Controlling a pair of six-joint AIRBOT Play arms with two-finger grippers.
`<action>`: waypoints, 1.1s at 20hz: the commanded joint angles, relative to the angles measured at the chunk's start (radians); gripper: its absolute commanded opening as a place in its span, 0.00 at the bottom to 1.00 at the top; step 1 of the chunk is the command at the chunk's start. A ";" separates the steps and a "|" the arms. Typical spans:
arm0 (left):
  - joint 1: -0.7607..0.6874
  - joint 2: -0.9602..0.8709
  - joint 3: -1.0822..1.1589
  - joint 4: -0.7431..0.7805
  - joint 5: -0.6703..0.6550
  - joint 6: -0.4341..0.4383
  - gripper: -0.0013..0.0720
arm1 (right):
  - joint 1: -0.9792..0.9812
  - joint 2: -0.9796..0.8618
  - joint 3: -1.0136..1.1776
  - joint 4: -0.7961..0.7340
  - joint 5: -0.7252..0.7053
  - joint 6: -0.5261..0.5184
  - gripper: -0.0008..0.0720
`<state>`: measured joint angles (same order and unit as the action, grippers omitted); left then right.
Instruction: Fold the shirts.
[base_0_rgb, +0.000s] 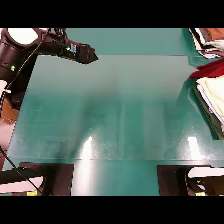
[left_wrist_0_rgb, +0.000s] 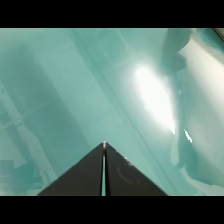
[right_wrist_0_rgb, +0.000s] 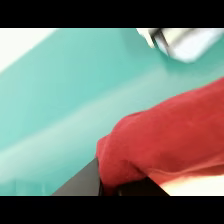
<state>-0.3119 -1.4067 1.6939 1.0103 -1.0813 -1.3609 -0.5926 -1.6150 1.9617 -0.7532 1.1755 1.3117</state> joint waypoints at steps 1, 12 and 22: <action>-0.001 0.000 0.000 0.000 0.003 0.000 0.06 | -0.021 0.015 0.117 0.043 0.057 0.012 0.03; -0.001 0.000 0.000 0.004 -0.030 0.006 0.06 | -0.252 0.323 -0.407 -0.428 0.231 0.025 0.04; -0.001 0.000 0.000 0.004 -0.026 0.008 0.06 | -0.463 0.464 -0.669 -0.330 0.205 0.050 0.84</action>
<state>-0.3126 -1.4067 1.6939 1.0142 -1.1091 -1.3529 -1.0233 -1.1820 1.3121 -1.2152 1.4151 1.3544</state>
